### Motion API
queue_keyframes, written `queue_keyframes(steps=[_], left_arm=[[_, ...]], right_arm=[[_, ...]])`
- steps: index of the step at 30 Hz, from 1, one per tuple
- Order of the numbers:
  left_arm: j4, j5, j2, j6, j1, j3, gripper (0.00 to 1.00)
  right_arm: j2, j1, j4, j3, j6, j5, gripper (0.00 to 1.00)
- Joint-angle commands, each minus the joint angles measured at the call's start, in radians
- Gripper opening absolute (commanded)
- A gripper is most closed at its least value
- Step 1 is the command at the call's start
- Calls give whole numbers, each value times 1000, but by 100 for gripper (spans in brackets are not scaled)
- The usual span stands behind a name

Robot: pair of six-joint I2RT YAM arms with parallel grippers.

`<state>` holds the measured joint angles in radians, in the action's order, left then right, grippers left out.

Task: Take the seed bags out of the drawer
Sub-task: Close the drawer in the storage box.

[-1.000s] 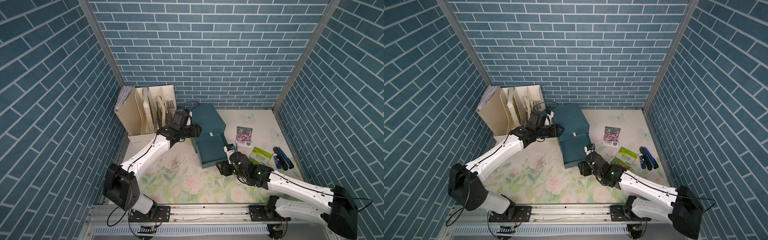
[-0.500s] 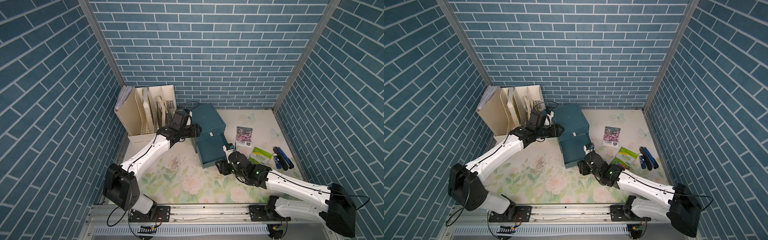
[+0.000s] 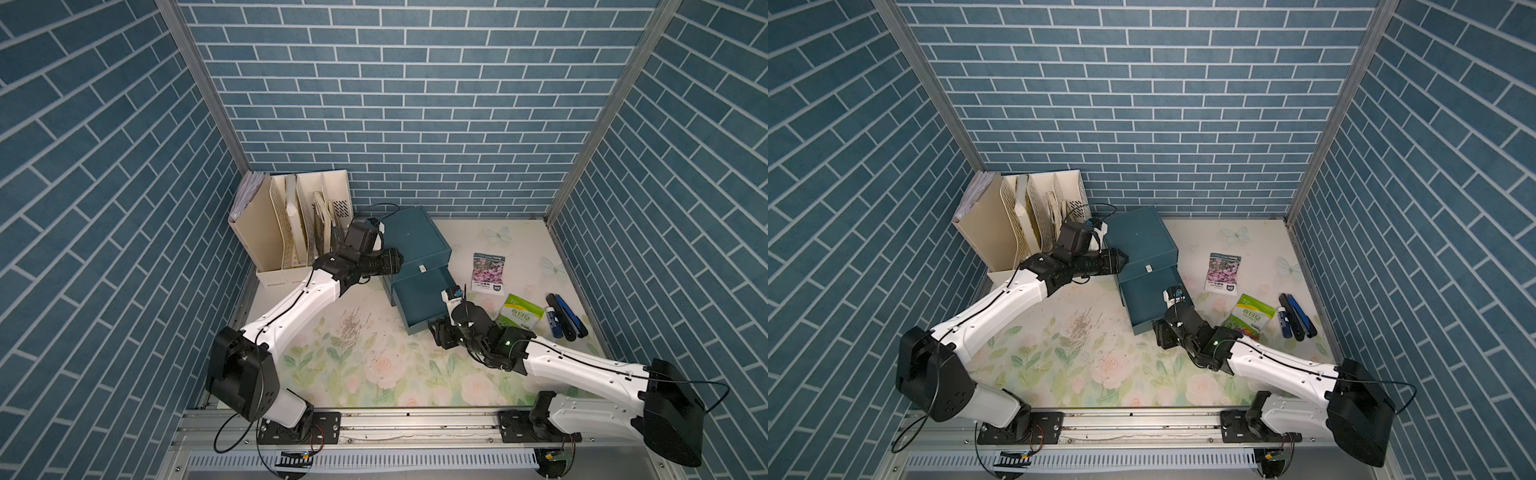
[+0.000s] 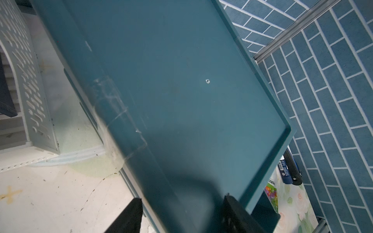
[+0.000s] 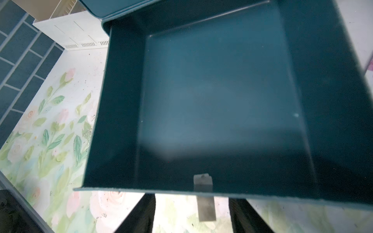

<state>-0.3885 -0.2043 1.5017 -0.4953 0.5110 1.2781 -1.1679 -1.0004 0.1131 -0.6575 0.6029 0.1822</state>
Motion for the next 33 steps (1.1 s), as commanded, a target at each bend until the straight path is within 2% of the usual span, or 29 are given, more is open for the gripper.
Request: queue_keyframes(steps=[1, 13, 33], left_arm=[[-145, 1, 26, 39, 5, -17, 67], [-148, -1, 22, 38, 4, -17, 67], [-145, 5, 32, 28, 5, -14, 67]], right_arm=[[-10, -3, -65, -39, -49, 40, 62], [-78, 4, -135, -63, -96, 67, 62], [-212, 113, -381, -72, -184, 49, 61]])
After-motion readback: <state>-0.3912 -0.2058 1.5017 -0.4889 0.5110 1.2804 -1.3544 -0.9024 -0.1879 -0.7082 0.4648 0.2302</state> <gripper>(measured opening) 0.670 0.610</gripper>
